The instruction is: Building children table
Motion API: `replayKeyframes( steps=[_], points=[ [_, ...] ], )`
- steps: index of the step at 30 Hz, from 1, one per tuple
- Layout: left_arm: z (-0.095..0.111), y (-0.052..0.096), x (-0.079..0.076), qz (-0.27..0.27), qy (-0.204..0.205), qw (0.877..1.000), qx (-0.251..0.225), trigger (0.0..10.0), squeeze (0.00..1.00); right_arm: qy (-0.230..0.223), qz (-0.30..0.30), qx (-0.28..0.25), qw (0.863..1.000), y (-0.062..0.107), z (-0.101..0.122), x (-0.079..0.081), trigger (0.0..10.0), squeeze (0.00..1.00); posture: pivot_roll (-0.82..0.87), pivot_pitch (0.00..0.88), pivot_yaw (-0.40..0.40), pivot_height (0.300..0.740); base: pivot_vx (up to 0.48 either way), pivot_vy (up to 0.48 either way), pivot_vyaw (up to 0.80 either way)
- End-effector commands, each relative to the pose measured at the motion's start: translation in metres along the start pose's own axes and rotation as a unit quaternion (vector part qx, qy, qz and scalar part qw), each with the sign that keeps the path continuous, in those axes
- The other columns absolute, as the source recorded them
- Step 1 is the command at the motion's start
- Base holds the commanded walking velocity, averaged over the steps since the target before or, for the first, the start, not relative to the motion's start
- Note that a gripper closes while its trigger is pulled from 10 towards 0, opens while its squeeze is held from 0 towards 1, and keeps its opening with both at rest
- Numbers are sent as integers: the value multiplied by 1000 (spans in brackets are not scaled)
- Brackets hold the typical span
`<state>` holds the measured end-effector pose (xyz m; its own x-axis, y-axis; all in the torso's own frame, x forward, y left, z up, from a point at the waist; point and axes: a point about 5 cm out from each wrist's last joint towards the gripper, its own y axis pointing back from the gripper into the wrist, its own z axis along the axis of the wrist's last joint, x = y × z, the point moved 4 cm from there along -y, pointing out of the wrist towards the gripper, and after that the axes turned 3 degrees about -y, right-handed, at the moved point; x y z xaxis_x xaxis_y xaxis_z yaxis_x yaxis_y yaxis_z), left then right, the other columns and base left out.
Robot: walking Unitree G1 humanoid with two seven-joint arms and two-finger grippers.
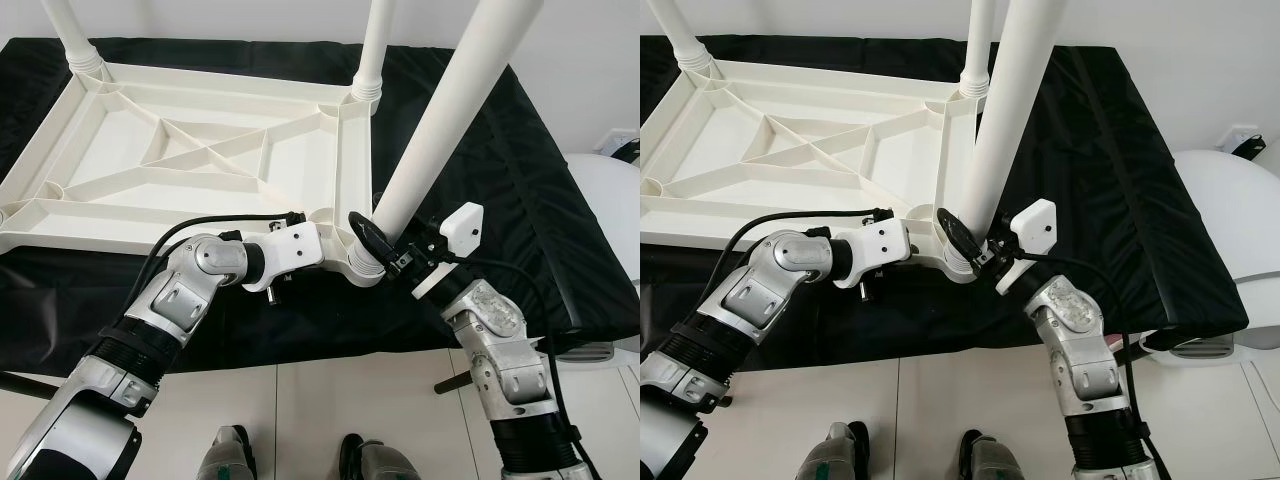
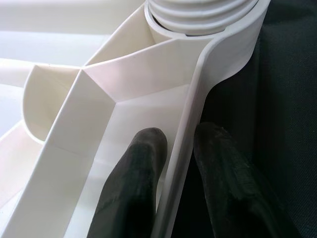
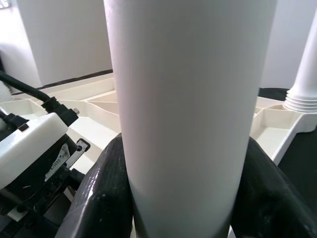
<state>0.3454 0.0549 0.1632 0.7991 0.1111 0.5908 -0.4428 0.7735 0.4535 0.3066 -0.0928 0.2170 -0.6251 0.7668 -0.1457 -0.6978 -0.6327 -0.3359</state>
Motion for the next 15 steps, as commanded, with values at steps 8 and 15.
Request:
replayKeyframes(
  steps=[8, 15],
  points=[
    [-19, 2, -2, 2, 10, 999, 38, 10000, 0, -15, -47, 37, 998, 8, -20, 2, 10000, 0, 92, 226, -30, 740, 0, 0, 0],
    [-18, 1, -1, 2, 9, 999, 37, 10000, 0, -5, -87, 35, 996, 8, -20, 4, 10000, 0, 92, 226, -32, 740, 0, 0, 0]
  ],
)
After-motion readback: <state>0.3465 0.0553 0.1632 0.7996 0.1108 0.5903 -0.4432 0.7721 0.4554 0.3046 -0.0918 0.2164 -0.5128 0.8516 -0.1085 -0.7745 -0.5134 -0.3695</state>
